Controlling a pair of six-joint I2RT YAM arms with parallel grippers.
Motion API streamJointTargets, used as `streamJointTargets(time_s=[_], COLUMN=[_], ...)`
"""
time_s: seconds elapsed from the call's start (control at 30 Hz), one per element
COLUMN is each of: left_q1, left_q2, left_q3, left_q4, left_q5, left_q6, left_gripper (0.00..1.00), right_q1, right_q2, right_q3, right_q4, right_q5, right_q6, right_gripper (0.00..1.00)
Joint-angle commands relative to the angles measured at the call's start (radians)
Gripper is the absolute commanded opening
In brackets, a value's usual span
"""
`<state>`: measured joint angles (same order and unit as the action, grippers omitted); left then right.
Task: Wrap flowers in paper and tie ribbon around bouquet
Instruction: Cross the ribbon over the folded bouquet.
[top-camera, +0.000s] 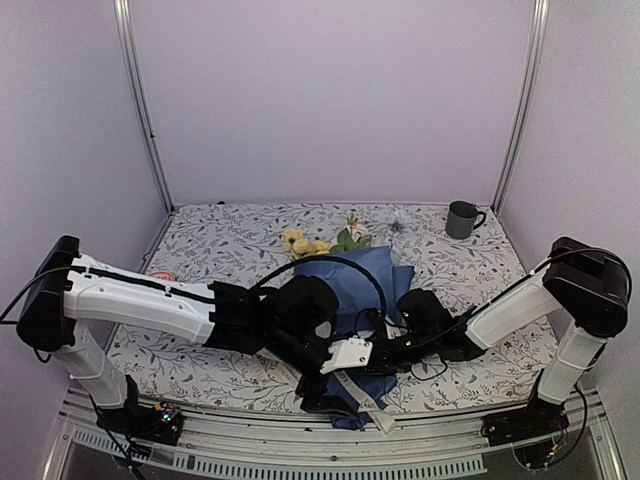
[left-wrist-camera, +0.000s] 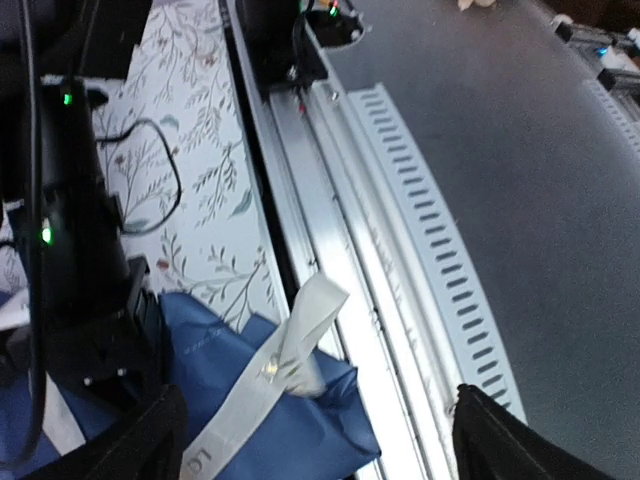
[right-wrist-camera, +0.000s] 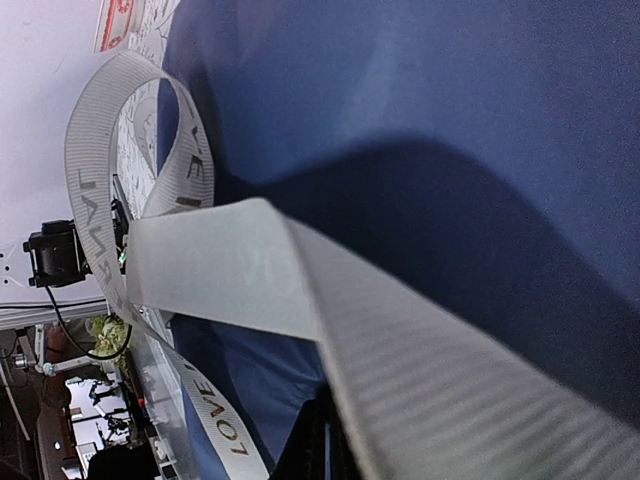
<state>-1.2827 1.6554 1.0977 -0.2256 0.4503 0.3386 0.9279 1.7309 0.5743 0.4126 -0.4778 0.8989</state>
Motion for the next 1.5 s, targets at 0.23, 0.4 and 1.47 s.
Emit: streamJointTargets(time_s=[0.23,0.4,1.47], left_q1=[0.214,0.218,0.227], left_q2=[-0.098,-0.040,0.041], left_q3=[-0.085,-0.098,-0.060], left_q4=[0.067,0.074,0.280], left_q5=[-0.258,-0.201,-0.876], left_q6=[-0.138,-0.103,-0.044], left_gripper=[0.60,0.59,0.00], right_q1=[-0.007,-0.007,0.001], right_q2=[0.011,0.015,-0.003], right_q3=[0.003,0.014,0.017], right_q4=[-0.006,-0.016,-0.018], right_q5=[0.010,0.010,0.025], right_q6=[0.003,-0.011,0.013], right_gripper=[0.05,0.04,0.02])
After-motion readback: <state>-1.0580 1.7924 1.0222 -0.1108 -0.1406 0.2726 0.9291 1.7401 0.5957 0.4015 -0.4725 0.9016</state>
